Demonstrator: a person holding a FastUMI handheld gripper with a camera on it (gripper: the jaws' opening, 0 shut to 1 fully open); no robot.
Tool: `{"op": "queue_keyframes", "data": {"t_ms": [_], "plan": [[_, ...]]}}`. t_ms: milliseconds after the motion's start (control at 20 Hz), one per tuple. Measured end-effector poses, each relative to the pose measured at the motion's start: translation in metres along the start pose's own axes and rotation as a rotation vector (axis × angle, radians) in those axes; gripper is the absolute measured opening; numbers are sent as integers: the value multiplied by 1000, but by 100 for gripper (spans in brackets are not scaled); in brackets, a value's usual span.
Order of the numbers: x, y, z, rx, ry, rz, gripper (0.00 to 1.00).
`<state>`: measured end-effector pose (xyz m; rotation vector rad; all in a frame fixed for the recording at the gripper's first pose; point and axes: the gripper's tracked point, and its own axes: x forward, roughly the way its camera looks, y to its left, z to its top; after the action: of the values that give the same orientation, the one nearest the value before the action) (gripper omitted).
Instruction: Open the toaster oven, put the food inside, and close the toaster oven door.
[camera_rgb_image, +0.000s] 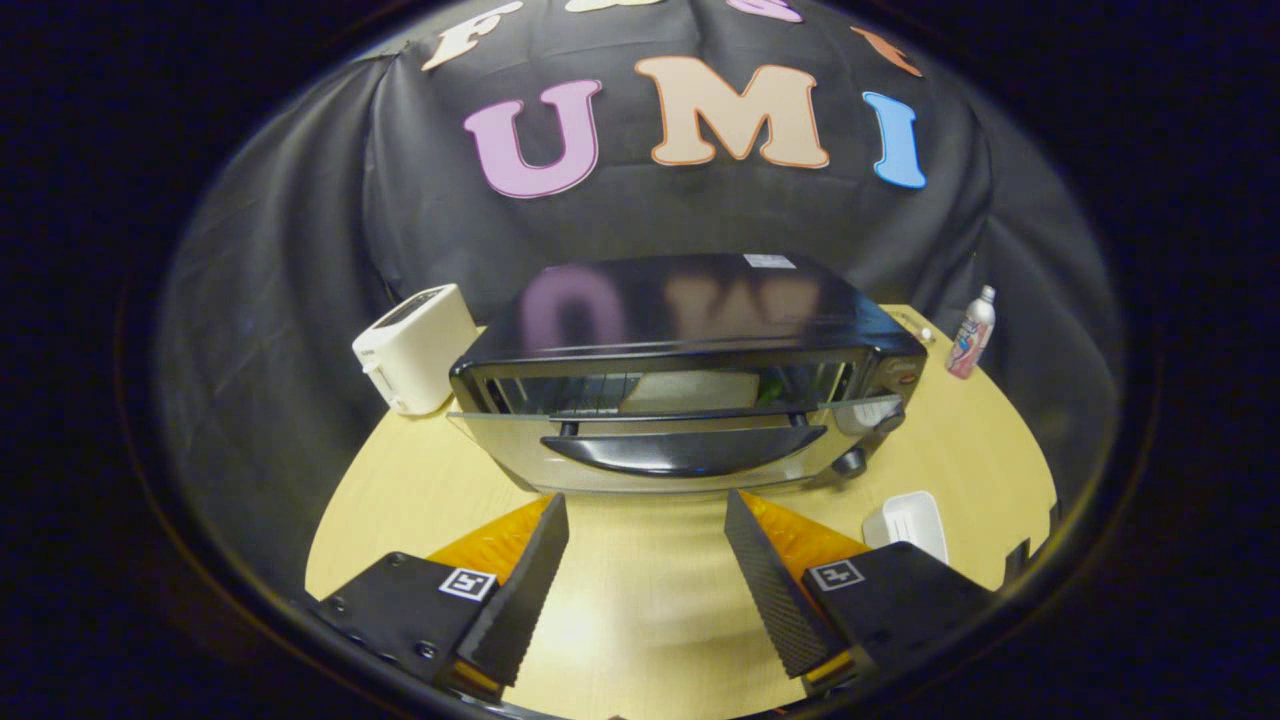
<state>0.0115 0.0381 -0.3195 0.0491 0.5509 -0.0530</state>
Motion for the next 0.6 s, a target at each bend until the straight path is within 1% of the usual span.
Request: {"op": "queue_keyframes", "data": {"t_ms": [350,500,600], "plan": [[8,-16,28,33,-56,-24,97],[2,-21,41,10,-74,-34,97],[-5,-19,58,-16,-103,-27,97]]}}
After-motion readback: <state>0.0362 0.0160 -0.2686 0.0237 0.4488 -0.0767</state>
